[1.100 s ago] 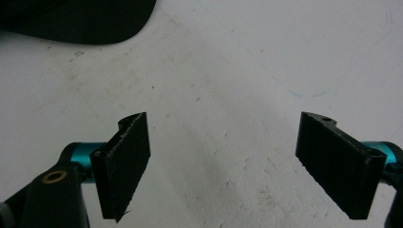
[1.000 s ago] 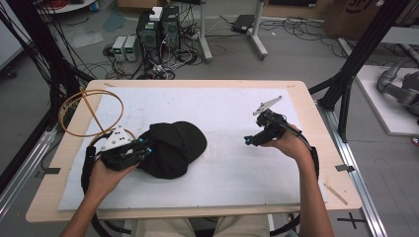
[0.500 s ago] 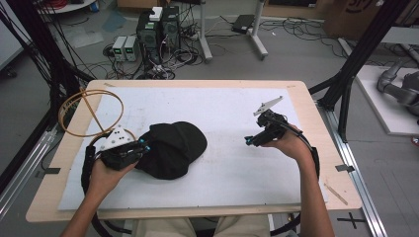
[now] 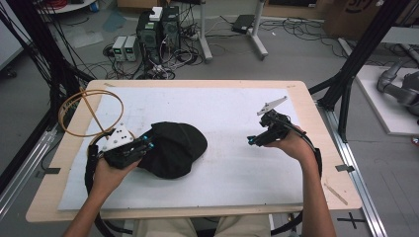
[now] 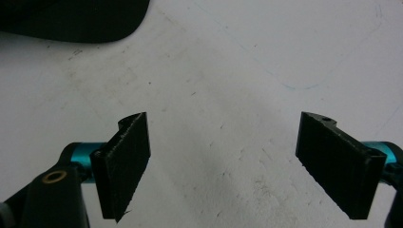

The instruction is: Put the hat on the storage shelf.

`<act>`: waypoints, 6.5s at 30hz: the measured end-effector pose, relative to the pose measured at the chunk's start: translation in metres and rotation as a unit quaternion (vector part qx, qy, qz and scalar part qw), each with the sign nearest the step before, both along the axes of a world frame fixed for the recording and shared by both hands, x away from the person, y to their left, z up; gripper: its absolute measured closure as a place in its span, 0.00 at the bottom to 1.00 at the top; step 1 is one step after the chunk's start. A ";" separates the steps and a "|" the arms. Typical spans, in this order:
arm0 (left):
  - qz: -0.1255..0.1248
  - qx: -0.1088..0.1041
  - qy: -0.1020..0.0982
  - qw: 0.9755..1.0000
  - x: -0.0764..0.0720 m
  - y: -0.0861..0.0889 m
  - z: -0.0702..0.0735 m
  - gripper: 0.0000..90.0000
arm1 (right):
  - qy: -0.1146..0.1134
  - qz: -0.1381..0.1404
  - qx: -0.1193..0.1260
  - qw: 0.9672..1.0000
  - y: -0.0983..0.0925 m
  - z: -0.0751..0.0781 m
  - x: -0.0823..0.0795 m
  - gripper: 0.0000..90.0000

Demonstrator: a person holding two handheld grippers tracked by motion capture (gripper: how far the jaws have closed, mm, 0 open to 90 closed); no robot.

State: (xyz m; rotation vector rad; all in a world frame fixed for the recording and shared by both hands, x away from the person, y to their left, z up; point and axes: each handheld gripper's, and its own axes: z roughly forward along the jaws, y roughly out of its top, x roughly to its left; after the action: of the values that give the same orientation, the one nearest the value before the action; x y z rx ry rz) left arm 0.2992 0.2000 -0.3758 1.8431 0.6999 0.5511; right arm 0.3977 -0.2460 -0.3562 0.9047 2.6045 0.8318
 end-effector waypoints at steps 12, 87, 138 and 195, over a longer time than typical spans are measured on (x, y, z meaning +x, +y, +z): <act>-0.016 -0.020 -0.020 0.999 0.002 0.003 0.012 0.96 | 0.004 0.001 -0.001 1.000 0.001 -0.002 0.001 0.21; -0.152 -0.094 -0.013 0.984 0.053 0.073 0.193 0.96 | 0.012 0.000 -0.005 1.000 0.000 -0.005 0.004 0.21; -0.026 -0.146 -0.025 0.989 0.026 0.212 0.134 0.96 | 0.019 0.003 -0.013 1.000 0.005 -0.009 0.005 0.21; -0.049 -0.089 -0.012 0.995 0.035 0.175 0.152 0.45 | 0.017 0.006 -0.009 1.000 0.007 -0.009 0.005 0.21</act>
State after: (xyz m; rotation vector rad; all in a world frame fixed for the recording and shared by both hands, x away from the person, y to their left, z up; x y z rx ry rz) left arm 0.3343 0.3753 -0.2240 1.6908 0.6180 0.4324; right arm 0.4026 -0.2394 -0.3647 0.9063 2.6447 0.8005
